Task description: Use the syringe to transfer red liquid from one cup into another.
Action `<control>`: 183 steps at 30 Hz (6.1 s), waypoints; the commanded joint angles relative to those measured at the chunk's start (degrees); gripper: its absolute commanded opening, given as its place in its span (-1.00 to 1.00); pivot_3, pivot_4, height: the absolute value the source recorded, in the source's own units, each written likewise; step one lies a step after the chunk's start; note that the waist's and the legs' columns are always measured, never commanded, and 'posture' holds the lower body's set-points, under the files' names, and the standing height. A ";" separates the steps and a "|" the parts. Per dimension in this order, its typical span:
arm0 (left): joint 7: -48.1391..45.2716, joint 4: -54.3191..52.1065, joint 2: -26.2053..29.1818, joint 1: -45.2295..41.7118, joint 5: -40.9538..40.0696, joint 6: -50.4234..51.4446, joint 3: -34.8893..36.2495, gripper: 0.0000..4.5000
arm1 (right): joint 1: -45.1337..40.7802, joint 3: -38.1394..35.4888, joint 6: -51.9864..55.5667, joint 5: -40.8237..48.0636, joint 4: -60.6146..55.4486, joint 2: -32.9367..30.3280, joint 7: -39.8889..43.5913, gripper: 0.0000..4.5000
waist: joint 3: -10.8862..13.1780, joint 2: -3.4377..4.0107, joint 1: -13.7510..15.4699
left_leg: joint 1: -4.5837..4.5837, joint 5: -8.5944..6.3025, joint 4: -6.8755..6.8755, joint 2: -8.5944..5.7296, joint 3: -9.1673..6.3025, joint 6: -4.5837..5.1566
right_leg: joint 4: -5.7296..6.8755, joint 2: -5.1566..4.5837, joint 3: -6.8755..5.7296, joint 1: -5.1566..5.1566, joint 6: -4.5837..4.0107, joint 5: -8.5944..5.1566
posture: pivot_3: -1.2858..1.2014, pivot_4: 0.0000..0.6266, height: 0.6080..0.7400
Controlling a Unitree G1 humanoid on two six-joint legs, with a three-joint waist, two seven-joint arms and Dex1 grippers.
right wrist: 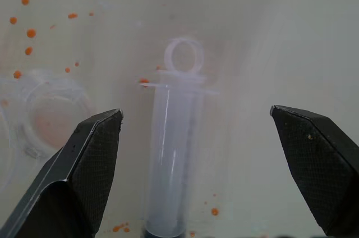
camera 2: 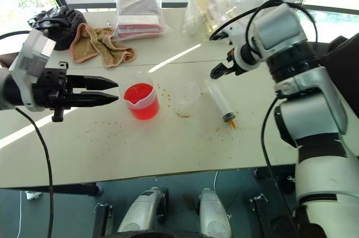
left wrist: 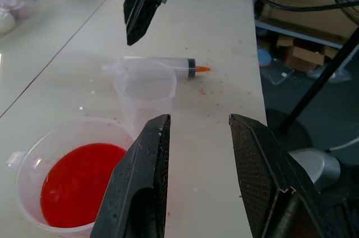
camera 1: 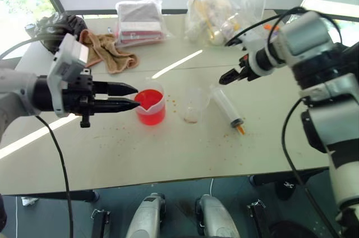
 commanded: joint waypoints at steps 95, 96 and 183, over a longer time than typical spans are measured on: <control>-2.50 14.64 -0.17 -16.45 9.95 4.73 -1.55 -0.23 | 37.54 -16.29 -75.12 2.75 -30.58 38.47 -9.14 -0.38 | -0.03 -0.21 -1.47 | 0.29 0.04 1.01 0.38 0.54 -0.02 | 1.47 0.49 0.24 -0.19 0.10 0.03 | 0.03 -0.52 0.94; -2.37 14.55 -0.41 -16.38 9.93 4.70 -1.60 -0.23 | 37.61 -16.20 -75.04 2.70 -30.68 38.41 -9.13 -0.38 | -0.03 -0.21 -1.47 | 0.29 0.04 1.01 0.38 0.54 -0.02 | 1.47 0.49 0.24 -0.19 0.10 0.03 | 0.03 -0.52 0.94; 10.80 19.62 -13.58 -27.51 11.97 1.78 -0.75 -0.98 | 40.85 -13.26 -66.06 2.20 -31.97 38.53 -6.76 -0.38 | -0.04 -0.23 -1.48 | 0.29 0.05 1.01 0.37 0.52 -0.05 | 1.50 0.48 0.24 -0.19 0.09 0.04 | 0.03 -0.52 0.94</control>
